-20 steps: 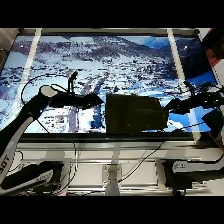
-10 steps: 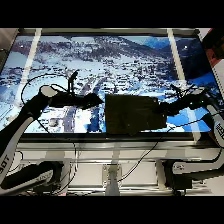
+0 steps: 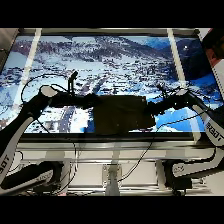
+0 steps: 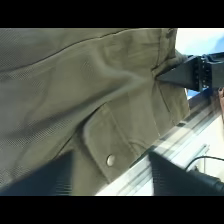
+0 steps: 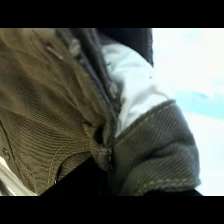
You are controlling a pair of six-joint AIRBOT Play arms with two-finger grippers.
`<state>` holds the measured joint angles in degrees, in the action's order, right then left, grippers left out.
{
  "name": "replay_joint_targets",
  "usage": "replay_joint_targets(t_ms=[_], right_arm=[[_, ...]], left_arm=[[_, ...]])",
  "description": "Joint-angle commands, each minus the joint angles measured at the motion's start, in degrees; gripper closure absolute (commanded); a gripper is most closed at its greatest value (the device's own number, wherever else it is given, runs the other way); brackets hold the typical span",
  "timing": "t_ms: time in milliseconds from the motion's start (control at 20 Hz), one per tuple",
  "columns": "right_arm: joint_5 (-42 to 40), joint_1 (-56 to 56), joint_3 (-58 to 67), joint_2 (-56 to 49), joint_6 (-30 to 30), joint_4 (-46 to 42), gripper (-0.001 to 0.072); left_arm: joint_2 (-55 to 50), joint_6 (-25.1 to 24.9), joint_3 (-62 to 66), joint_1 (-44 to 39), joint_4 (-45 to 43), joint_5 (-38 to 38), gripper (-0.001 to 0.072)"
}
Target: Fold the clothes and pants, and hang the long-sleeved shirts on hangers.
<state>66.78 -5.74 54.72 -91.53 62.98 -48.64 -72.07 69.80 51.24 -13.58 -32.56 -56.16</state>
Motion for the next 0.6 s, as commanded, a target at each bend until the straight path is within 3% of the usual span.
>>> replay_joint_targets(t_ms=[0,50,200,550], right_arm=[[2.95,2.08,4.57,0.70,-1.03,3.13,0.0670],[6.05,1.60,7.56,1.31,-1.09,3.10,0.0670],[16.24,-1.49,18.14,3.67,-1.05,3.21,0.0670],[25.83,-17.42,35.01,9.60,6.38,-0.52,0.0670]], left_arm=[[0.13,-4.92,0.13,0.17,0.00,0.28,0.0640],[0.35,-6.82,0.28,0.24,-0.02,0.81,0.0688],[1.90,-7.98,2.51,0.92,-0.48,2.67,0.0688],[14.23,-10.69,6.80,6.36,-0.70,3.89,0.0688]])
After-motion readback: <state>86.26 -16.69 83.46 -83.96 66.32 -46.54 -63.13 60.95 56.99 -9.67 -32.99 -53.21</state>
